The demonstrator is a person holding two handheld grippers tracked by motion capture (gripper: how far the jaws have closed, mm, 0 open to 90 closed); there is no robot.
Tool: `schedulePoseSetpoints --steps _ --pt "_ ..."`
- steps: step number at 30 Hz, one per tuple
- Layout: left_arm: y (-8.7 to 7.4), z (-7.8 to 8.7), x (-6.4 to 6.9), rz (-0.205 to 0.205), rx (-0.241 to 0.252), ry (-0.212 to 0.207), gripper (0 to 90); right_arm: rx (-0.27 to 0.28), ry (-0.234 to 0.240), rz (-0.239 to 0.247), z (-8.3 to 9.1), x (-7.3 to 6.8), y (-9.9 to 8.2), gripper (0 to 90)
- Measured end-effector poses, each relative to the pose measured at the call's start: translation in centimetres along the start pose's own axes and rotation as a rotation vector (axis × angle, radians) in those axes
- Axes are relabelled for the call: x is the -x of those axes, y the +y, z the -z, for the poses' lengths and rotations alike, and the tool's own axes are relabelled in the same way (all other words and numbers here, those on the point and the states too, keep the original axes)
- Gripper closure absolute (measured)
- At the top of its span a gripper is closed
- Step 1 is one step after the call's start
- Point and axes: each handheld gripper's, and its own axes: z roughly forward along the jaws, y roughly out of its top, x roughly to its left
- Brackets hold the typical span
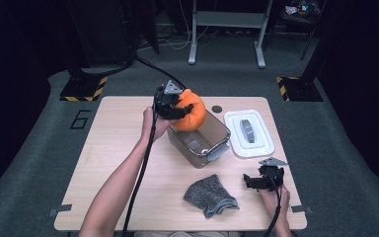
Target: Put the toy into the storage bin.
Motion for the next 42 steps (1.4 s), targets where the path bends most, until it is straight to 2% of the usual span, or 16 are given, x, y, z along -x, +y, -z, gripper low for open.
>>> schedulePoseSetpoints --steps 6,12,14,15,22,25,32,42 --pt "-0.4 -0.9 0.3 -0.007 -0.019 -0.017 58.5 0.001 0.000 0.003 0.0 0.0 0.0 0.0" --pt "-0.9 -1.8 0.1 -0.017 -0.039 -0.017 58.1 0.001 0.000 0.003 0.0 0.0 0.0 0.0" --pt "-1.1 -2.2 0.2 -0.008 -0.047 -0.020 57.9 0.001 0.000 0.002 0.0 0.0 0.0 0.0" --pt "-1.2 -2.4 0.1 -0.019 -0.056 -0.017 57.8 0.001 0.000 0.002 0.0 0.0 0.0 0.0" --pt "-1.7 -3.6 0.0 -0.011 -0.089 -0.009 57.0 -0.001 0.001 0.006 0.0 0.0 0.0 0.0" --pt "-1.9 -4.0 0.0 -0.028 -0.107 0.001 56.8 -0.001 0.001 0.006 0.0 0.0 0.0 0.0" --pt "-2.6 -4.9 -0.5 -0.007 -0.139 0.004 55.6 -0.001 0.001 0.006 0.0 0.0 0.0 0.0" --pt "-3.1 -5.6 -0.9 -0.004 -0.168 0.013 53.7 0.000 0.001 0.006 0.0 0.0 0.0 0.0"
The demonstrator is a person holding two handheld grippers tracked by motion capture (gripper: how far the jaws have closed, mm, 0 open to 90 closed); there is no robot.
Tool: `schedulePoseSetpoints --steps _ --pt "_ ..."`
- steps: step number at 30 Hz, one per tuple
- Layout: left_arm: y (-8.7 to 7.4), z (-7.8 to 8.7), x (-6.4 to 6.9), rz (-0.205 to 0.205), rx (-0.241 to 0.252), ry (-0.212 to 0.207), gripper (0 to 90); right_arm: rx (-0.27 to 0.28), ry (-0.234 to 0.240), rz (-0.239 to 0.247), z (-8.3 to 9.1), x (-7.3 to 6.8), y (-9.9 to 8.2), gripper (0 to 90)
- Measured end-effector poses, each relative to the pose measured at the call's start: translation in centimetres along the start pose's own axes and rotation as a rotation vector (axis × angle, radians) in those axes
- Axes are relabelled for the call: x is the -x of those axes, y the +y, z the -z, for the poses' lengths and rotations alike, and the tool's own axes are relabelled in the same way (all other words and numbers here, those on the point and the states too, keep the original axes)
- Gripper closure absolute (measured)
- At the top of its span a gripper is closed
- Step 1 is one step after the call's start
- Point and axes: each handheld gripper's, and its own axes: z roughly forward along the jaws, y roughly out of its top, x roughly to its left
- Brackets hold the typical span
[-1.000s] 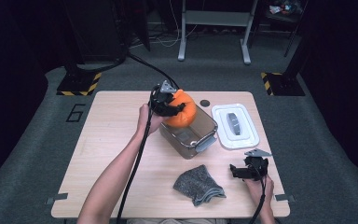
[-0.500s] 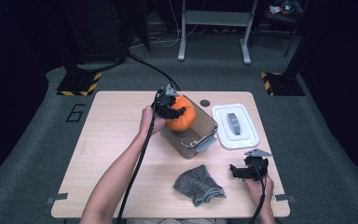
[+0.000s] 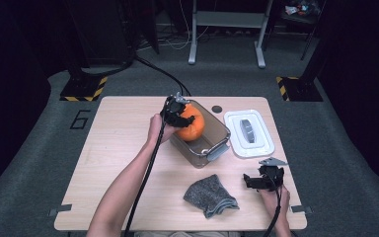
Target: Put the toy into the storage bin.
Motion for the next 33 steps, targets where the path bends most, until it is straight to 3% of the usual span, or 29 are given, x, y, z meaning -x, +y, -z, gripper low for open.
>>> schedulePoseSetpoints --steps 10,18,28,33 --pt "-0.2 -0.5 -0.2 0.007 -0.030 -0.012 48.7 0.000 0.000 0.000 0.0 0.0 0.0 0.0" --pt "-0.3 -1.0 -0.2 0.025 -0.059 -0.008 39.2 0.000 0.000 0.000 0.0 0.0 0.0 0.0" --pt "-0.4 -1.8 0.0 0.008 -0.114 0.003 31.3 0.000 0.000 0.000 0.0 0.0 0.0 0.0" --pt "-0.4 -1.7 0.0 0.016 -0.103 -0.013 28.8 0.000 0.000 0.000 0.0 0.0 0.0 0.0"
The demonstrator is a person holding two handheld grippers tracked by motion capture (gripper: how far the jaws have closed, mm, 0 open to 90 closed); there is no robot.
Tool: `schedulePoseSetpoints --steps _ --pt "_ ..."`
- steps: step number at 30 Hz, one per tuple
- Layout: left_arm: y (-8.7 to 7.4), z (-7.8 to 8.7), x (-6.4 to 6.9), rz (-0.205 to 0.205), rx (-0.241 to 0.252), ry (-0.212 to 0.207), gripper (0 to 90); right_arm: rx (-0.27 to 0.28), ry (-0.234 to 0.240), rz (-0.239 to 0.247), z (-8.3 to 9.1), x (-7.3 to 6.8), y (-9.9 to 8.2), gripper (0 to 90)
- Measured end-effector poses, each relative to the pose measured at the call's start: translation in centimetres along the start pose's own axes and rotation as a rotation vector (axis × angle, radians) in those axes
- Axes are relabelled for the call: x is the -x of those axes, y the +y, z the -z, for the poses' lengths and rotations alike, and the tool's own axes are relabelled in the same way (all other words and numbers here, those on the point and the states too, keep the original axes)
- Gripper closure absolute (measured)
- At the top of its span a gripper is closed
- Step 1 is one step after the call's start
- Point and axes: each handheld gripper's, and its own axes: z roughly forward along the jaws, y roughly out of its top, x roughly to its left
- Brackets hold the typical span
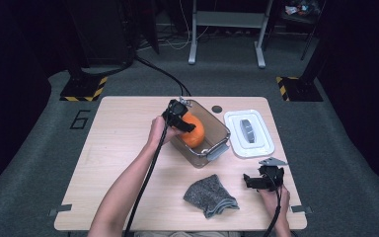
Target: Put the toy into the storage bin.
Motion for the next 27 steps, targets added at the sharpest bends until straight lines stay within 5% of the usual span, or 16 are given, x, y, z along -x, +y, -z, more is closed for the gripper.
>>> schedulePoseSetpoints --steps 15,27 --pt "-0.5 3.4 -0.8 0.031 0.095 -0.008 15.6 0.000 0.000 0.000 0.0 0.0 0.0 0.0" --pt "-2.7 7.3 -0.5 0.036 0.194 -0.016 14.0 0.000 0.000 0.000 0.0 0.0 0.0 0.0"
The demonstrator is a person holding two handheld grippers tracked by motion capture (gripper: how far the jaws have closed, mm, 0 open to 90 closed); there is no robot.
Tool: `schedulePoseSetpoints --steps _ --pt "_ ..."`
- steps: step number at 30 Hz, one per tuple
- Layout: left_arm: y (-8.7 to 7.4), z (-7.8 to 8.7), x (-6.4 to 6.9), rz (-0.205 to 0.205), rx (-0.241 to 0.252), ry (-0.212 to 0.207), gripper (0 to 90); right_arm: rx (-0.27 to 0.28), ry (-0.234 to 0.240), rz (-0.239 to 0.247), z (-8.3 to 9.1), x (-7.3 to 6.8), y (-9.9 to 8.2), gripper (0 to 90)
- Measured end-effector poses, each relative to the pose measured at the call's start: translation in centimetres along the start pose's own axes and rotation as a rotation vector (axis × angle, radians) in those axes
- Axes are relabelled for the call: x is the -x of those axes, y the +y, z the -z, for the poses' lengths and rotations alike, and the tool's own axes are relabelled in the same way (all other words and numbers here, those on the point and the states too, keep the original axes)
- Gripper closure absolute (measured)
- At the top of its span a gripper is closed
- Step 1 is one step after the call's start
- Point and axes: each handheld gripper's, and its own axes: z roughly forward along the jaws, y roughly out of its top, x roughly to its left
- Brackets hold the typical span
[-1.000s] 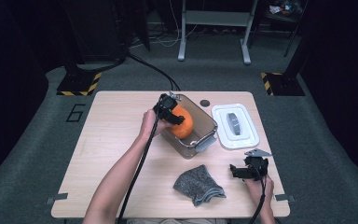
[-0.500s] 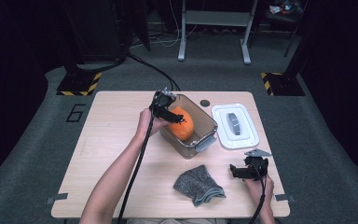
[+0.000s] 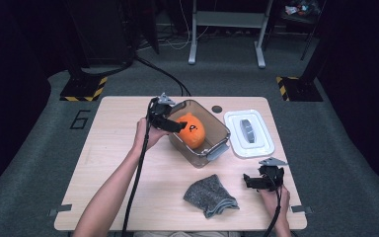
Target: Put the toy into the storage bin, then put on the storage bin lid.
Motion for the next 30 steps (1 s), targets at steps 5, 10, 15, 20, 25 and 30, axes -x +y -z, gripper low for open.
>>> schedulePoseSetpoints --steps 5,10,15,20,25,30 --pt "-1.4 1.7 -0.1 0.004 0.027 0.008 13.2 -0.001 0.000 0.000 0.0 0.0 0.0 0.0" --pt "-3.1 3.1 -0.4 0.017 0.045 0.022 12.6 0.000 0.000 0.000 0.0 0.0 0.0 0.0" --pt "-4.9 4.1 -1.1 0.043 0.050 0.039 11.9 0.000 0.000 -0.002 0.0 0.0 0.0 0.0" --pt "-6.9 4.8 -1.8 0.072 0.057 0.058 11.7 -0.001 0.003 -0.012 0.0 -0.1 0.0 0.0" --pt "-8.9 5.1 -2.6 0.089 0.045 0.079 11.0 -0.006 0.003 -0.013 0.0 -0.1 0.1 0.0" --pt "-10.8 5.1 -3.2 0.119 0.029 0.086 10.7 0.001 -0.001 -0.015 -0.1 -0.1 0.1 0.0"
